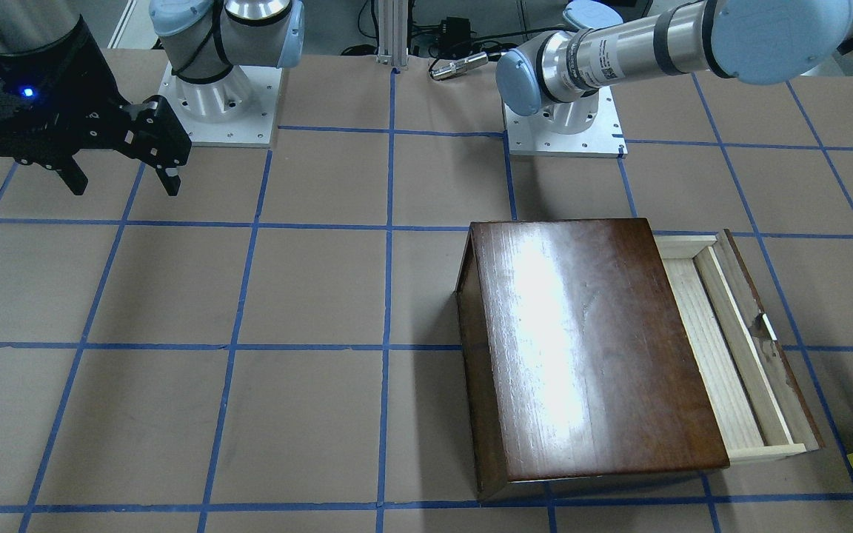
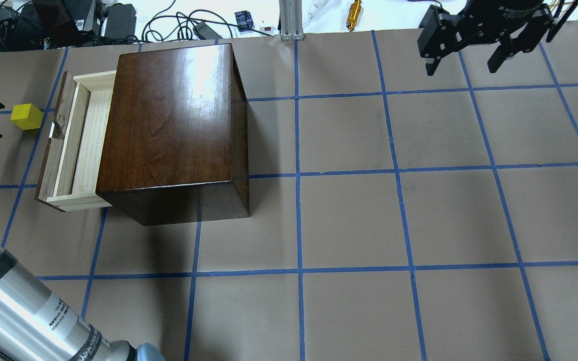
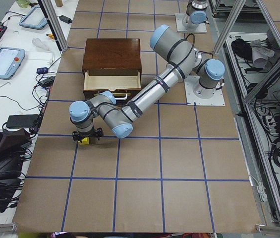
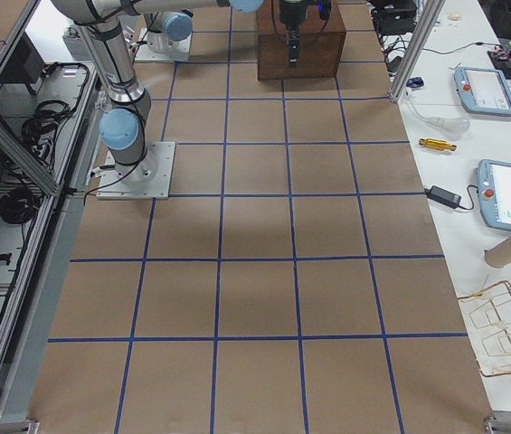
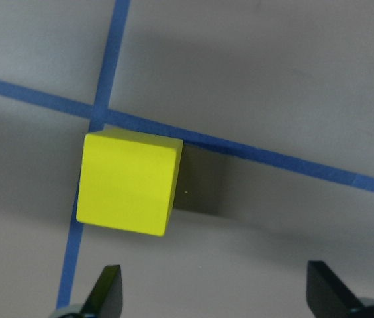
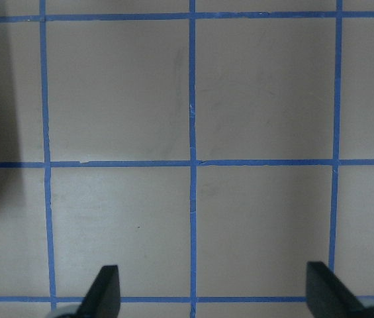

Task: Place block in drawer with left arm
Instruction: 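Move the left gripper above the yellow cube and lower it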

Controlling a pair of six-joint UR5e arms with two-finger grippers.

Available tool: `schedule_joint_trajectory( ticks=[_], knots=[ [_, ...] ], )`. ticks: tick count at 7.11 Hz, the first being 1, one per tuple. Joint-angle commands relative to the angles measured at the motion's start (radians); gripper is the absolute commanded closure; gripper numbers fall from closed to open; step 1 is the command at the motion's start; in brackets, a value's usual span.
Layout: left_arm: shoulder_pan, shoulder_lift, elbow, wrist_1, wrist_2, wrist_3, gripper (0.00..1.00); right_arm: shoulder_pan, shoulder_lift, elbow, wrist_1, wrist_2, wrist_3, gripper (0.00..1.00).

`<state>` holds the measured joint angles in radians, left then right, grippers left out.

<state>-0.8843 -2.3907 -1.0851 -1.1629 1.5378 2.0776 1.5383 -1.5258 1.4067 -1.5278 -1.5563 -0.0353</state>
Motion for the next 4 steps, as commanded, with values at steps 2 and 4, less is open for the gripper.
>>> schedule_joint_trajectory(
  ticks=[2,4],
  knots=[
    [-0.007,-0.033,0.004,0.012,-0.065,0.016,0.03,0.000,0.001,0.000,0.000,-0.001,0.000,0.00],
    [-0.008,-0.044,0.034,0.012,-0.067,0.016,0.03,0.000,-0.001,0.000,0.000,-0.001,0.000,0.00]
  ],
)
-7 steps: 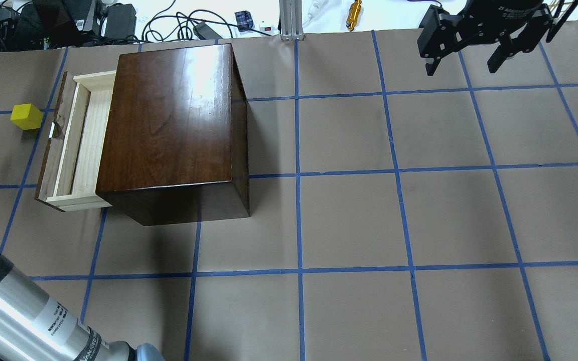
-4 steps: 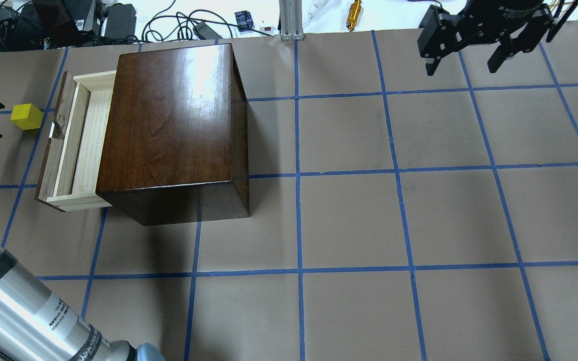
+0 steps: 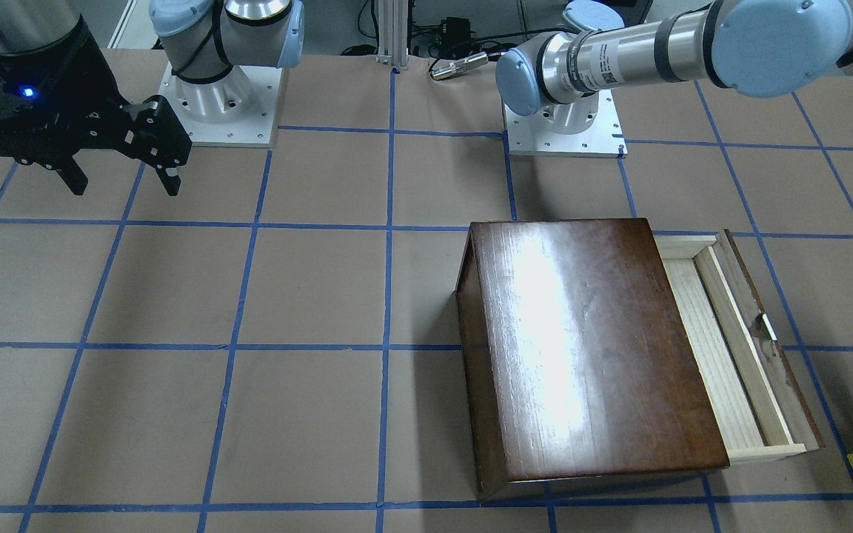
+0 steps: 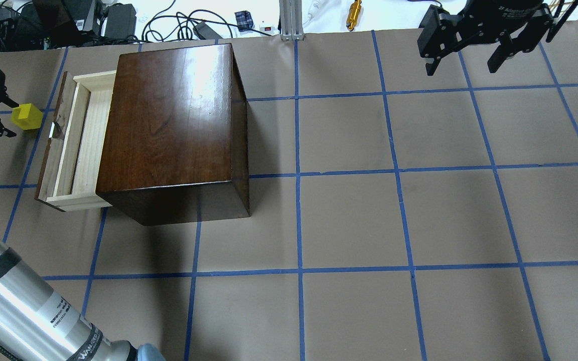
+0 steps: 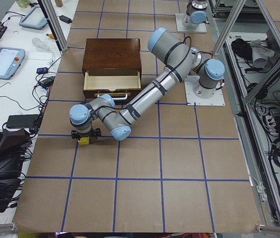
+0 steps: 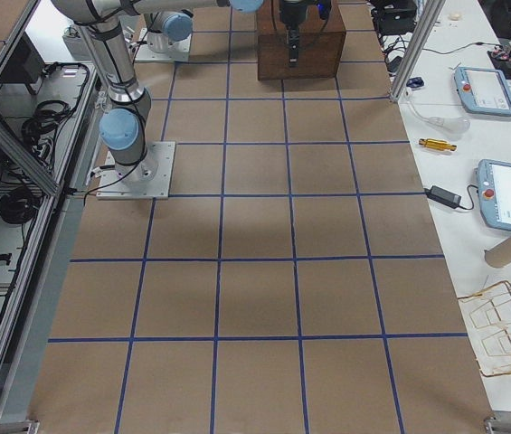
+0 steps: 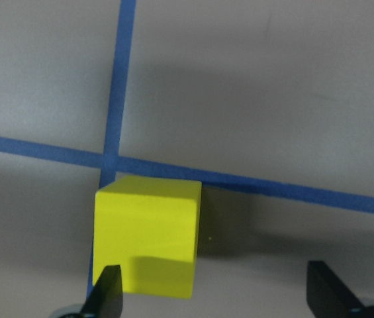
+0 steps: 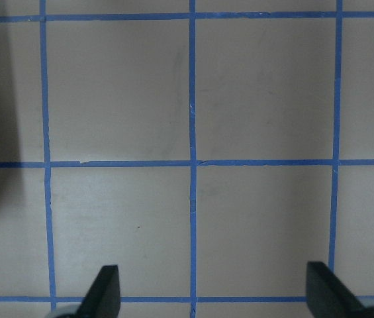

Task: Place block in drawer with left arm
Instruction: 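Close the left gripper on the yellow cube and lift it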

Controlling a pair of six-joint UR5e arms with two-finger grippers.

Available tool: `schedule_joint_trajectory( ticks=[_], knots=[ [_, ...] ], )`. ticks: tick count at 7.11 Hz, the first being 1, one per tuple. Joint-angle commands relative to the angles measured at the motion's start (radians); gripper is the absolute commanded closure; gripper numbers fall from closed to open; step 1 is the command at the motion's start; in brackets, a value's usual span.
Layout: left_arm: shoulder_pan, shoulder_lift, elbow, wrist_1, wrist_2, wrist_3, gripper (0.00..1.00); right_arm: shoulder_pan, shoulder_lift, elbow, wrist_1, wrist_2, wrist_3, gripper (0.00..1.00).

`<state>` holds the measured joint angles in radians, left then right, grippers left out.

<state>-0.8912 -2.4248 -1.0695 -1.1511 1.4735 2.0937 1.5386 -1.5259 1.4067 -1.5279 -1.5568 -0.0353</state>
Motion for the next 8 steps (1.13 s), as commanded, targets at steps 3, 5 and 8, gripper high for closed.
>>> schedule_joint_trajectory(
  ticks=[3,5,8],
  knots=[
    [-0.009,-0.028,0.036,0.001,-0.002,0.000,0.03,0.000,0.001,0.000,0.000,0.000,0.000,0.00],
    [-0.023,-0.034,0.036,0.002,-0.008,0.000,0.03,0.000,0.000,0.000,0.000,0.000,0.000,0.00],
    [-0.023,-0.046,0.046,0.047,-0.038,0.003,0.03,0.000,0.001,0.000,0.000,0.001,0.000,0.00]
  ],
)
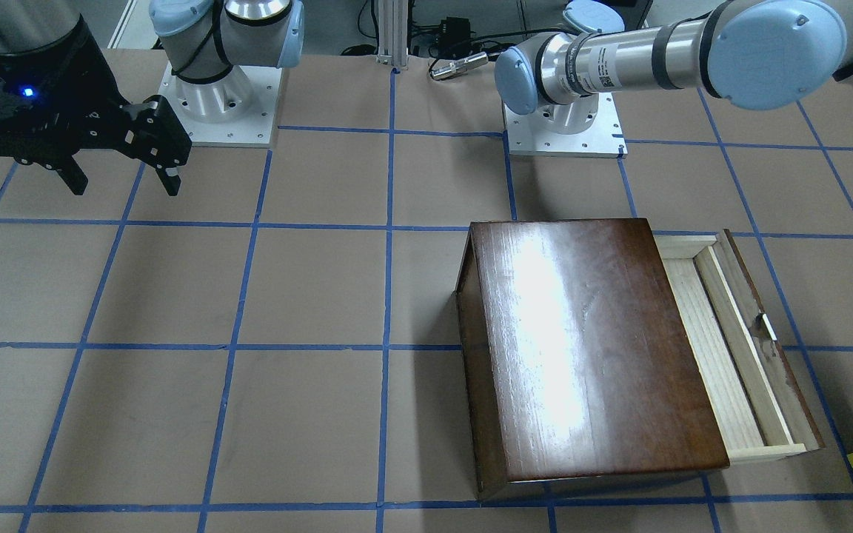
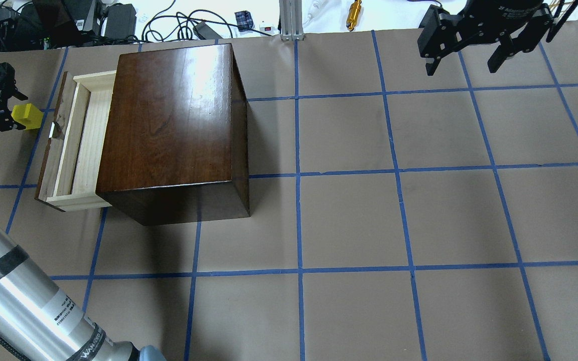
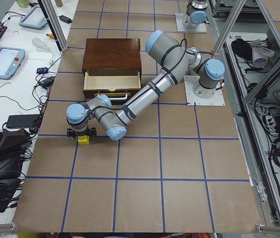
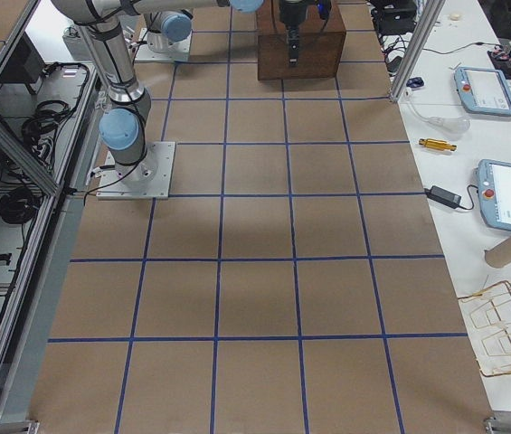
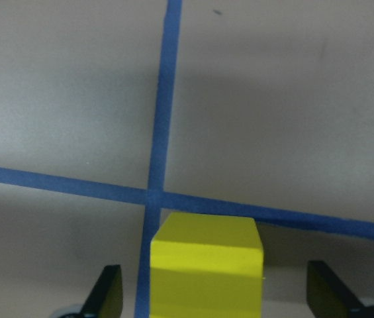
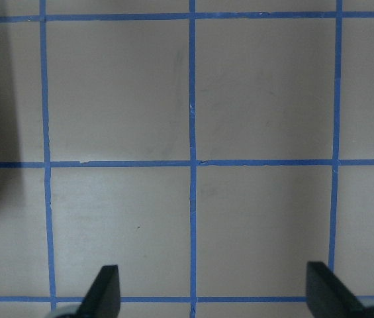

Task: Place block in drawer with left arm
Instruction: 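Close the left gripper on the yellow cube and lift it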

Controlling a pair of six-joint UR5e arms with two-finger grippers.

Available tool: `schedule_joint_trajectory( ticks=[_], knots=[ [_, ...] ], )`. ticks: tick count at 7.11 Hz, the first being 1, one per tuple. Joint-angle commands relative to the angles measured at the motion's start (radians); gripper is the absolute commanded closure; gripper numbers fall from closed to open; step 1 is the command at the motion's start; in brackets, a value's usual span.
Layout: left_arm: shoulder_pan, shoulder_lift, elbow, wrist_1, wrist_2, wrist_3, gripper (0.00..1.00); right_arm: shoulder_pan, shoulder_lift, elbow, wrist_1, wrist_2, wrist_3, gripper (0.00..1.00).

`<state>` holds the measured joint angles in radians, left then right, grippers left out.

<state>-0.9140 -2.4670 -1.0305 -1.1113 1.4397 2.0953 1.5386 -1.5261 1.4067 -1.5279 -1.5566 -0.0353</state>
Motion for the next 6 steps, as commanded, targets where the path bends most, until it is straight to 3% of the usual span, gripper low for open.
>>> schedule_joint_trajectory(
  ticks=[1,6],
  knots=[
    [0.000,-0.013,0.010,0.007,-0.002,0.002,0.03,-0.002,0.001,0.000,0.000,0.000,0.000,0.00],
    [0.000,-0.039,0.015,0.007,-0.002,0.003,0.03,0.000,0.001,0.000,0.000,0.000,0.000,0.00]
  ],
)
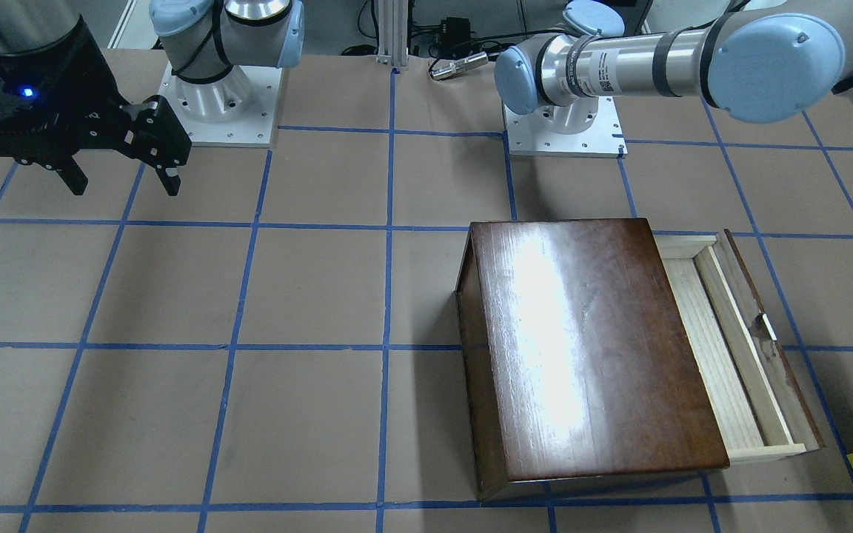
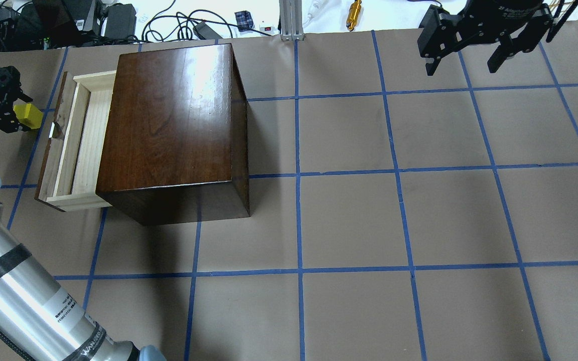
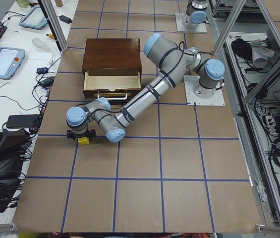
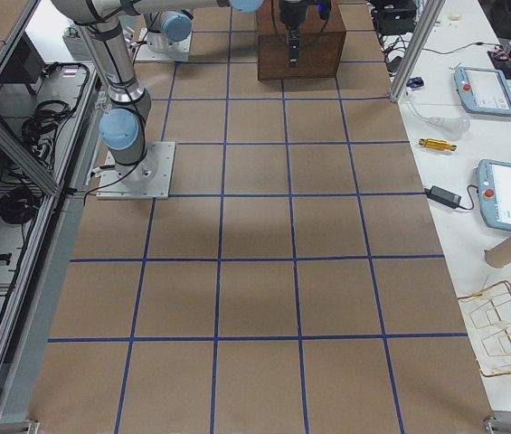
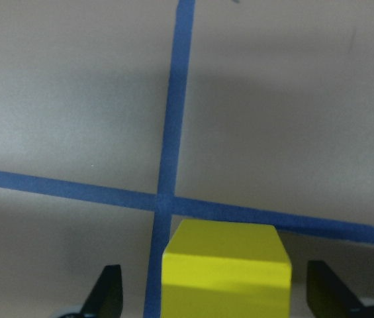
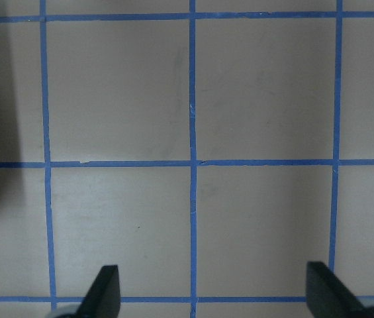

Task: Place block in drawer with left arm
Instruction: 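Close the left gripper on the yellow cube and lift it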

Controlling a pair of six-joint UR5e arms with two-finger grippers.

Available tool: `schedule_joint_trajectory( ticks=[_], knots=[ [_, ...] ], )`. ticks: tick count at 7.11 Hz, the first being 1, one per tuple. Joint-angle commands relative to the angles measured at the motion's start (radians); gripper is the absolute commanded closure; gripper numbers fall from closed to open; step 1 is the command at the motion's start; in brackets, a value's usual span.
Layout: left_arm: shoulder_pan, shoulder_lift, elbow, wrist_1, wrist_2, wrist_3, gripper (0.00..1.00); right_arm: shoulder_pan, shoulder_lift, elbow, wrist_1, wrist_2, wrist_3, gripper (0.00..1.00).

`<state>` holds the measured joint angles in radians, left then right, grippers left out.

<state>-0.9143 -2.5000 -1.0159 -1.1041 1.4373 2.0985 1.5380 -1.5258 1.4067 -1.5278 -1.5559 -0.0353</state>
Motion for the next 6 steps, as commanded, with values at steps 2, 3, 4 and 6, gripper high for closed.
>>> schedule_joint_trajectory(
  ticks=[2,3,4,6],
  knots=[
    [0.000,-0.011,0.000,0.001,0.000,0.000,0.12,0.001,0.000,0.000,0.000,-0.001,0.000,0.00],
    [0.000,-0.010,0.002,0.001,0.000,0.002,0.55,0.001,0.001,0.000,0.000,0.000,0.000,0.00],
    [0.000,-0.011,0.014,0.000,0.000,0.002,0.74,0.001,0.001,0.000,0.000,-0.001,0.000,0.00],
    [0.000,-0.010,0.014,0.000,0.002,0.005,0.92,0.001,0.000,0.000,0.000,-0.001,0.000,0.00]
  ],
)
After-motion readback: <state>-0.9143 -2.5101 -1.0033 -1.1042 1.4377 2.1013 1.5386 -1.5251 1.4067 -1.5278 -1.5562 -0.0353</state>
